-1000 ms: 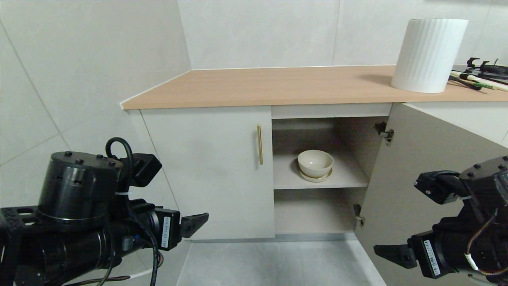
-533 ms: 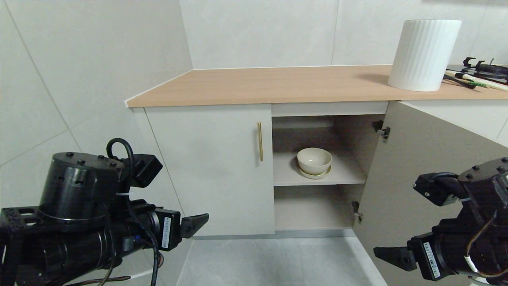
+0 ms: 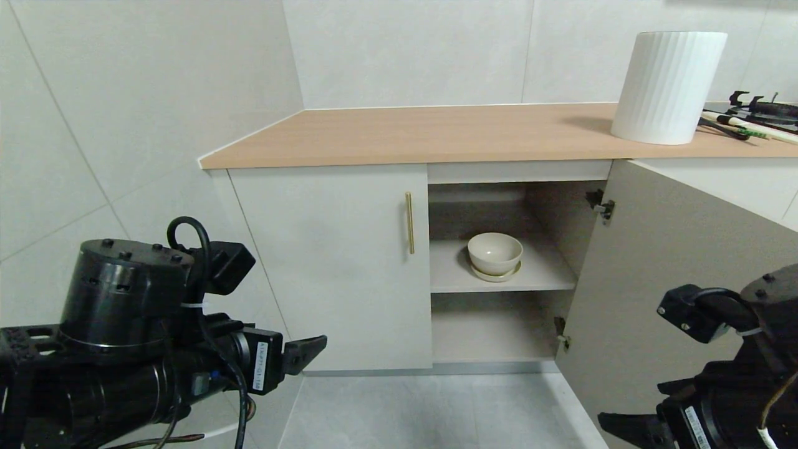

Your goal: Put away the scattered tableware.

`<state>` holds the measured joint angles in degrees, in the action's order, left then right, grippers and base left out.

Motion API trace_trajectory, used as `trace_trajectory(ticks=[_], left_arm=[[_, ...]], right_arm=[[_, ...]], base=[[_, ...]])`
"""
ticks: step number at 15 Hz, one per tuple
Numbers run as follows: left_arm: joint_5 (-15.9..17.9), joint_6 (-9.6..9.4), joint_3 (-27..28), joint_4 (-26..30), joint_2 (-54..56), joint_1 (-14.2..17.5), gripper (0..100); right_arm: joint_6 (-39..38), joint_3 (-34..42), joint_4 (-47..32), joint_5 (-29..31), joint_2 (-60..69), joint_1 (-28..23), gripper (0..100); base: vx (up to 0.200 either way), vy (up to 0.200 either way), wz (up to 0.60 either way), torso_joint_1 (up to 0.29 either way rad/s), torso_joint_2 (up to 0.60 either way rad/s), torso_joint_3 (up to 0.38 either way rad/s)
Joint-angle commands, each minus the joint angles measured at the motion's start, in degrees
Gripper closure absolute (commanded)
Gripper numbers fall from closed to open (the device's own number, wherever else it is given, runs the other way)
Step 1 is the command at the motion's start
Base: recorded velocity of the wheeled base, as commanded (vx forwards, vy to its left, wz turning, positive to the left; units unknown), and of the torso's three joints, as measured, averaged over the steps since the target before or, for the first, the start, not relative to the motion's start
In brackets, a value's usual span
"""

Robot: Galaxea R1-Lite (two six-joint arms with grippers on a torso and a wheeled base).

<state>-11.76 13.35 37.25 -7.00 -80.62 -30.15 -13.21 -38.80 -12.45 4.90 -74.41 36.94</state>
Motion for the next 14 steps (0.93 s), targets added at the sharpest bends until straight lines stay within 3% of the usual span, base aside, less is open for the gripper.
trace_trajectory(ticks=[1, 8, 10, 14], left_arm=[[-0.5, -0.25, -0.2, 0.0, -0.1, 0.0, 0], [-0.4, -0.17, -0.1, 0.0, -0.1, 0.0, 0], [-0.4, -0.17, -0.1, 0.0, -0.1, 0.0, 0], [-0.4, -0.17, -0.1, 0.0, -0.2, 0.0, 0]], right_arm=[[2.0, 0.0, -2.8, -0.8, 3.2, 0.9, 0], [17.5, -0.3, -20.6, -1.2, 14.7, 1.6, 0], [18.8, -0.7, -22.5, -0.5, 17.1, 1.1, 0], [19.0, -4.5, -23.1, 1.1, 23.2, -2.2, 0]], base=[[0.000, -0.200, 0.00, 0.002, 0.00, 0.002], [0.000, -0.200, 0.00, 0.003, 0.00, 0.005], [0.000, -0.200, 0.00, 0.002, 0.00, 0.000], [0.000, 0.000, 0.00, 0.000, 0.00, 0.000]])
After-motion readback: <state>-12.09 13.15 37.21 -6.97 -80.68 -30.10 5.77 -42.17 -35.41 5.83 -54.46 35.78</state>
